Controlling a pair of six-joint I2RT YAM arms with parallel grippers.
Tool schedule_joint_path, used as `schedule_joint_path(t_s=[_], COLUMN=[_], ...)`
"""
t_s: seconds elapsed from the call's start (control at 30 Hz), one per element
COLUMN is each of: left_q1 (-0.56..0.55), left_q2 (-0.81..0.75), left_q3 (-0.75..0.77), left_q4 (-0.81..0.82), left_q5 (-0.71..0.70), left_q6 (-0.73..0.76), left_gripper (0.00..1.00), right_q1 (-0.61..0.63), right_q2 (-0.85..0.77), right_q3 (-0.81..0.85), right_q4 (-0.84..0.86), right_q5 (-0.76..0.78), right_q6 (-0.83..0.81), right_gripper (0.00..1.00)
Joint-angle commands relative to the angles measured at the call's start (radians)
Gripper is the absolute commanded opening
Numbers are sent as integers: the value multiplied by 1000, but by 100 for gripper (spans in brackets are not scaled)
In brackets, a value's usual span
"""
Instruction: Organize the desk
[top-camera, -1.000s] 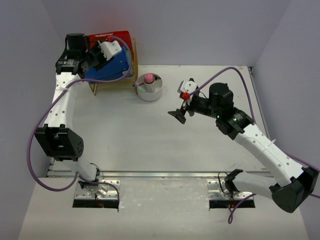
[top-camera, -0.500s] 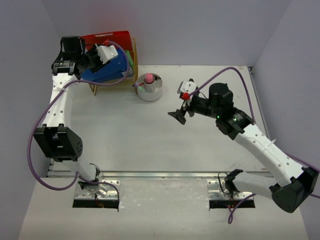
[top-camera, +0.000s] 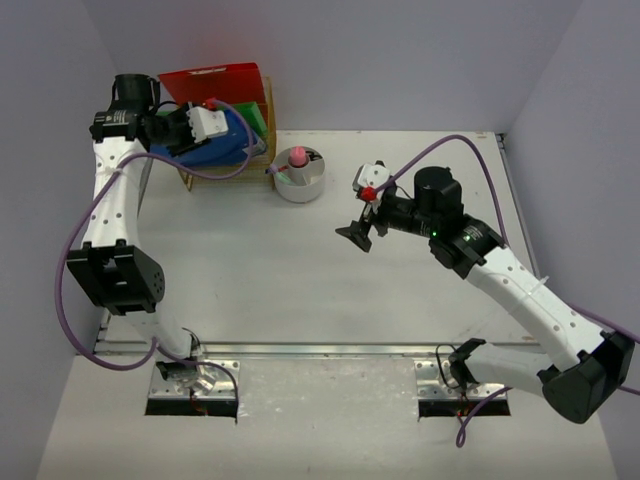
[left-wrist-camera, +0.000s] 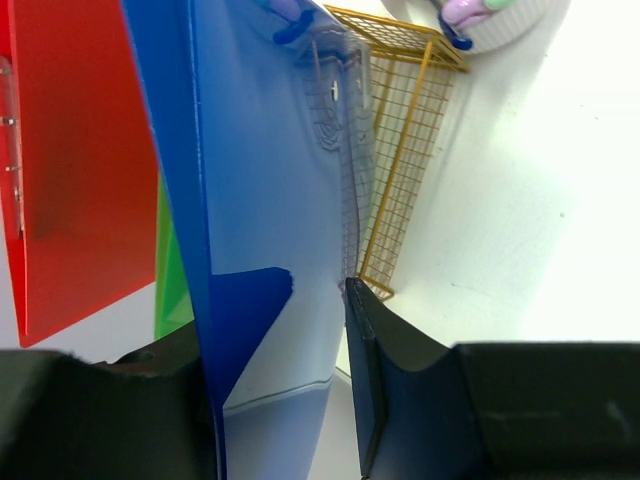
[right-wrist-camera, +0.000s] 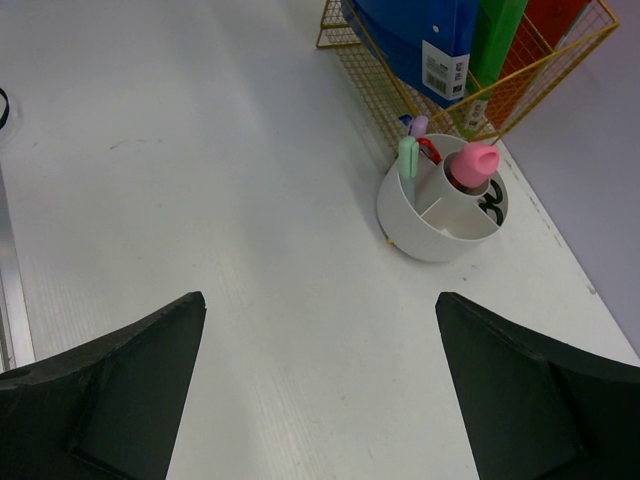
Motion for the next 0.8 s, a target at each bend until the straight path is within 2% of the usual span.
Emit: schedule_joint_path(t_s=[0.0,0.77], left_q1=[10,11], left_q2=[-49,-77], left_q3=[33,88], left_q4=[-63,-24], left_q5=[49,20], left_q6=[80,71], left_gripper=[0,0], right_q1=[-4,-4], right_q2=[12,25], right_q3=[26,41], right_q4=[28,28], right_q5=[-14,-17], right_q6=[13,23], right_gripper=[99,99])
